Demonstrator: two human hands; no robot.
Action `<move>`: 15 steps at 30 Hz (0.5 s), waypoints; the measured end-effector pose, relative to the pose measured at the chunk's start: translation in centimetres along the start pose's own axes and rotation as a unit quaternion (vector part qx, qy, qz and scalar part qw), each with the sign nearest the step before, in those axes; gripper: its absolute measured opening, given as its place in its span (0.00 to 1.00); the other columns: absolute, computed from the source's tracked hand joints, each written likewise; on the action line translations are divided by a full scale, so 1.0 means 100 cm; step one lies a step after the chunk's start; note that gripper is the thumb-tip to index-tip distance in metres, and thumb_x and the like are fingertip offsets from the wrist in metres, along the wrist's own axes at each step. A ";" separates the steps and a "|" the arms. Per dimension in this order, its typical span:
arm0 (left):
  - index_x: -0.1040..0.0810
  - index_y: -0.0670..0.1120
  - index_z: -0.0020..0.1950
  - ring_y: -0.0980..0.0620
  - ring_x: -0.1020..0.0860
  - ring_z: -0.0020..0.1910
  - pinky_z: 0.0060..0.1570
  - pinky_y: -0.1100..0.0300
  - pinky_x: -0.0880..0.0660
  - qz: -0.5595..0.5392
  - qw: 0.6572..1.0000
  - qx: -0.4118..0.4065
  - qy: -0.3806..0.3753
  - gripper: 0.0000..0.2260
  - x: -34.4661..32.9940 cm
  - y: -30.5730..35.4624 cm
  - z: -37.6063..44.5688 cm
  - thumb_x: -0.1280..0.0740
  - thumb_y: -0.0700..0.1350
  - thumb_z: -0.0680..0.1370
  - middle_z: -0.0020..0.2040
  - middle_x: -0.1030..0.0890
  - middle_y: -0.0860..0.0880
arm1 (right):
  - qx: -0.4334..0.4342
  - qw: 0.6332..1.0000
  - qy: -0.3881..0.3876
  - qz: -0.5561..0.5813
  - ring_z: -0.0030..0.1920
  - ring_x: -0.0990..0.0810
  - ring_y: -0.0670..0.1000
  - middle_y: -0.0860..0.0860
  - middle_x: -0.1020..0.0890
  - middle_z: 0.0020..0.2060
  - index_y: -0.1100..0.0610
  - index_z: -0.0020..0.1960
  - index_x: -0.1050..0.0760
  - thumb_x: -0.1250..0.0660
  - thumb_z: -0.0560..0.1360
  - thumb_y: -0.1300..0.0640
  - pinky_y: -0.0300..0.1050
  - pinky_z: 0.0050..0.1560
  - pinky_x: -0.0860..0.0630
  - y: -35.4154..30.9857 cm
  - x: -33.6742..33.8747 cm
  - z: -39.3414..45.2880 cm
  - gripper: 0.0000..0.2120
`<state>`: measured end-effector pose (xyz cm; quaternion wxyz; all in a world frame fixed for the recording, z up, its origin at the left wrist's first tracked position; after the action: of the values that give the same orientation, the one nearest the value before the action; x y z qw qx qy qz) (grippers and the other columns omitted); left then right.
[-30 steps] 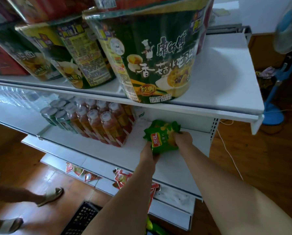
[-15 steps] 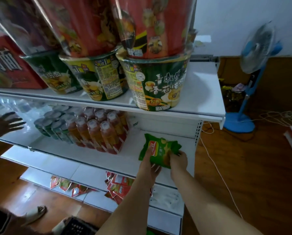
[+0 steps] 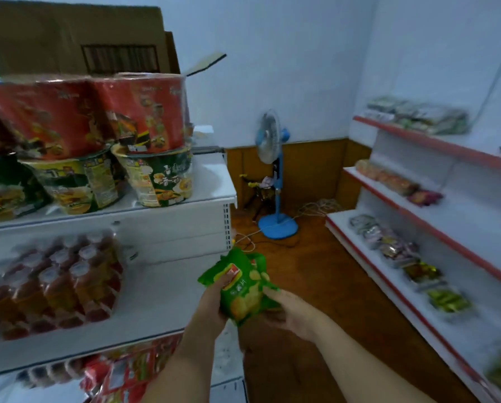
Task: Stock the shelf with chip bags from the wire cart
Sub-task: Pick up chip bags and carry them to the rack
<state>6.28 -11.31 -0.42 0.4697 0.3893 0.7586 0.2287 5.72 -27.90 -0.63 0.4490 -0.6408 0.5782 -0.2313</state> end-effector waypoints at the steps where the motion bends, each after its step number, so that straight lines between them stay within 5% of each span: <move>1: 0.23 0.41 0.65 0.38 0.16 0.52 0.50 0.43 0.19 0.021 1.000 0.014 -0.018 0.19 -0.019 -0.007 -0.001 0.29 0.44 0.75 0.56 0.17 0.37 | 0.006 1.000 0.012 0.009 0.59 0.20 0.54 0.53 0.19 0.59 0.52 0.63 0.24 0.31 0.73 0.42 0.51 0.57 0.22 -0.006 0.017 -0.011 0.22; 5: 0.23 0.40 0.63 0.38 0.17 0.53 0.52 0.44 0.20 0.120 0.990 0.038 -0.069 0.21 -0.098 -0.030 -0.001 0.26 0.44 0.72 0.54 0.16 0.38 | 0.044 0.995 0.055 0.069 0.58 0.18 0.56 0.53 0.16 0.56 0.50 0.60 0.22 0.40 0.74 0.32 0.55 0.60 0.23 -0.038 0.089 -0.033 0.26; 10: 0.24 0.40 0.63 0.41 0.17 0.55 0.56 0.46 0.21 0.198 0.970 0.061 -0.128 0.20 -0.204 -0.058 0.021 0.26 0.44 0.73 0.54 0.15 0.40 | 0.106 0.976 0.180 0.053 0.53 0.16 0.59 0.58 0.15 0.52 0.59 0.63 0.23 0.30 0.74 0.47 0.60 0.58 0.22 -0.077 0.201 -0.047 0.22; 15: 0.24 0.39 0.63 0.39 0.18 0.55 0.57 0.43 0.22 0.288 0.938 0.080 -0.178 0.22 -0.326 -0.096 0.076 0.25 0.46 0.72 0.55 0.16 0.39 | 0.147 0.959 0.232 0.075 0.55 0.17 0.57 0.56 0.15 0.53 0.58 0.61 0.23 0.34 0.78 0.52 0.59 0.60 0.22 -0.111 0.331 -0.057 0.15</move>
<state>17.74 -43.39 6.74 0.4783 0.6618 0.5339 0.2198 14.42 -61.85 4.20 0.4081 -0.4508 0.6726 -0.4216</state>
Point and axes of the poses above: each hand's wrist, its own z-axis towards the middle knuckle, its own x-axis out of the back of the hand, y = z × x, the point moved 6 cm from there along z, towards the middle knuckle
